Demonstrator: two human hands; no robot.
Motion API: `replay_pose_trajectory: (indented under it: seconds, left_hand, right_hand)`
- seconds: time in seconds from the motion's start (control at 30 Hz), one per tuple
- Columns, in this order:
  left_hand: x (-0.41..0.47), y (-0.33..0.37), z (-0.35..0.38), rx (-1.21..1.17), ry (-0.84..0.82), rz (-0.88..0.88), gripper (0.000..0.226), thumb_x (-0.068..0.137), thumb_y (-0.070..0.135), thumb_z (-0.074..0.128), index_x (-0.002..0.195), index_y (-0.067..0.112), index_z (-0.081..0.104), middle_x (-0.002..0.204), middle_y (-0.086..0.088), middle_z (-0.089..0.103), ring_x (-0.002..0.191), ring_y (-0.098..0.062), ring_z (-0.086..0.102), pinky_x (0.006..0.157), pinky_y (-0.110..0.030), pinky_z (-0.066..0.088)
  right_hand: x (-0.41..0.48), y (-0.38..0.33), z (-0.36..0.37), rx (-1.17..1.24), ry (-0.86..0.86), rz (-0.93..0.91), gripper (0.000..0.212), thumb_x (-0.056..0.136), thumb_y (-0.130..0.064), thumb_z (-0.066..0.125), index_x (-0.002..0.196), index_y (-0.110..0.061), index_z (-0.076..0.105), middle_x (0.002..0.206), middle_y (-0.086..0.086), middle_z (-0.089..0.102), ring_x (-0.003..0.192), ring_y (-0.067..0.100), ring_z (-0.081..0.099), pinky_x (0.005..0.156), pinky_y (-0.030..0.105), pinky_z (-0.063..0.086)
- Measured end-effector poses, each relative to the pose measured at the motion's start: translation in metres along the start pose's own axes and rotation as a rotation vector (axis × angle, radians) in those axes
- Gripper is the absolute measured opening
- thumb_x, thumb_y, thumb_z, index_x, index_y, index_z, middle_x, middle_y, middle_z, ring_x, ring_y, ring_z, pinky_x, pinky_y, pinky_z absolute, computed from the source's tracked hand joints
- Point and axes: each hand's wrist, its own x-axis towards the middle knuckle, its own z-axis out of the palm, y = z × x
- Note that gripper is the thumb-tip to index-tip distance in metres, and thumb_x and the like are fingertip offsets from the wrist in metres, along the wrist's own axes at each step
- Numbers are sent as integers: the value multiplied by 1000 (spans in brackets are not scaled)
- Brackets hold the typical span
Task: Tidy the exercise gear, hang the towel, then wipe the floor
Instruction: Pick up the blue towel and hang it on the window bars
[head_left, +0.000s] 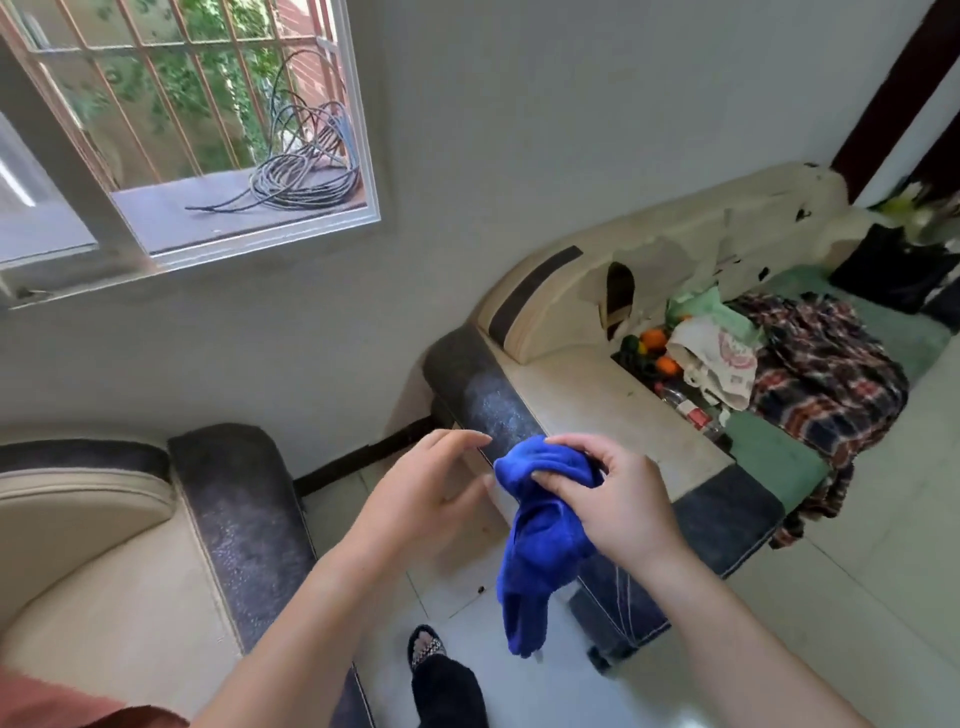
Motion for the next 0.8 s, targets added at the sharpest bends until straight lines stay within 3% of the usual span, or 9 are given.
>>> replay_pose_trajectory:
  seconds: [0.1,0.2,0.53,0.8]
  left_hand:
    - [40,-31,-31,-8,57,-18,36,88,36,58,122,28,53,119,17,53,109,-1,51,90,-14,39]
    - [80,-65,-70,2,114,-49,35,88,33,58,122,32,52,118,23,50,107,7,48,85,-3,34]
    - [177,-171,-200,133,226,-78,37,88,37,59,123,30,52,122,17,51,112,0,49,96,-19,38]
    - [242,-221,-295,217,338,-116,37,86,30,62,122,27,54,120,11,55,108,-2,50,90,-12,33]
  right_hand:
    - [60,-18,28,-19,-18,-86,24,73,-10,76,92,-23,70,90,-13,69,84,-6,62,71,6,44]
    - [118,-40,62,-42,-42,-172,26,72,-8,77,91,-24,69,92,-18,67,88,-7,60,75,6,43]
    - [281,-116,186,43,-153,-318,29,69,-12,80,91,-28,69,93,-14,69,90,-1,63,80,11,47]
    - [392,-186,249,90,-199,-474,36,70,-8,79,81,-40,65,84,-27,68,82,-7,64,76,7,45]
